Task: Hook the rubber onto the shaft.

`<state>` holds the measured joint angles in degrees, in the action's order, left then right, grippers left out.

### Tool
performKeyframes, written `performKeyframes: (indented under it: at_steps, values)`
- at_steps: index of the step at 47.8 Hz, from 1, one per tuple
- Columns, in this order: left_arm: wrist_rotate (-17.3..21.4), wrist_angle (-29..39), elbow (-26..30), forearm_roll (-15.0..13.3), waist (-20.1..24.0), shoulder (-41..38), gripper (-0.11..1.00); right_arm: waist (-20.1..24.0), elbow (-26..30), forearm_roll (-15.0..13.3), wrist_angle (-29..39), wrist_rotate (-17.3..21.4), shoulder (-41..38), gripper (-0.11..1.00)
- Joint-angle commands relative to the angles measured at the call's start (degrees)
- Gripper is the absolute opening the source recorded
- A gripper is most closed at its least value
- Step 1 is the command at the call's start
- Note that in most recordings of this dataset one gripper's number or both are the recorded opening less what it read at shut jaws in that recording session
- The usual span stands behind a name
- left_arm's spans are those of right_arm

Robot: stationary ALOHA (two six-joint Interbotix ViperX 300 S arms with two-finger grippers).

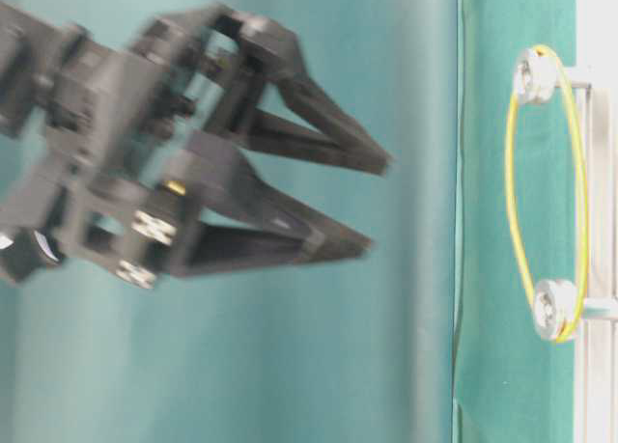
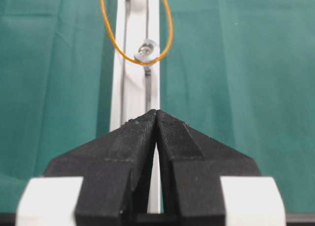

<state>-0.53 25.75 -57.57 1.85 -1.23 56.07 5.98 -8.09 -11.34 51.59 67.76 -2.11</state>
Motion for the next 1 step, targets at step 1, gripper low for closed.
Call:
performKeyframes:
  at_steps: [1]
  values:
    - [-0.1, -0.3, 1.8, 0.2, -0.2, -0.4, 0.0, 0.0, 0.9, -0.3, 1.7, -0.2, 3.5, 0.9]
